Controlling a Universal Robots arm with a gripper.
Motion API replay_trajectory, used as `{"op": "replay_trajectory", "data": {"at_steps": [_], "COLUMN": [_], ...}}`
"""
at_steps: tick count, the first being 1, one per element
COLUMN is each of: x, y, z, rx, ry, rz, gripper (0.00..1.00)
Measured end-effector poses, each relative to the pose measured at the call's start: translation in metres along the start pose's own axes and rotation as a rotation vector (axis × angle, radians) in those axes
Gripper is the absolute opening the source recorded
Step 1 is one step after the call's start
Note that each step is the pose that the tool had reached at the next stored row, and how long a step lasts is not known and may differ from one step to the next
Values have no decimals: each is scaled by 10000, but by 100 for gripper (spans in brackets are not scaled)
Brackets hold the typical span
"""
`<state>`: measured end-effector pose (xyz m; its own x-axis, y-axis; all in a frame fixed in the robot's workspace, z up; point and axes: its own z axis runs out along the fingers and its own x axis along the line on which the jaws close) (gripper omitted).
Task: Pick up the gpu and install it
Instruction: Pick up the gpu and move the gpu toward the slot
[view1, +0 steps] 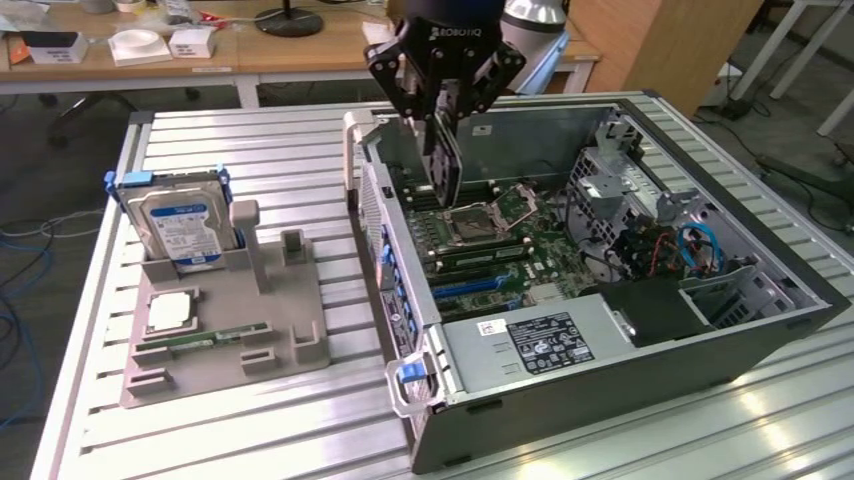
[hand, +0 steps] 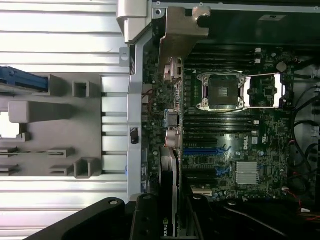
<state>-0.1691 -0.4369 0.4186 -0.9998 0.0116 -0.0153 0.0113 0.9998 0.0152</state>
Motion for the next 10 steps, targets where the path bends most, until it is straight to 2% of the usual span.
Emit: {"op": "replay_trajectory", "data": {"at_steps": [10], "x": [-158], "y": [2], "z": [4], "rx": [-11], "ry": [-1], "rz": [0], "gripper": [27]}}
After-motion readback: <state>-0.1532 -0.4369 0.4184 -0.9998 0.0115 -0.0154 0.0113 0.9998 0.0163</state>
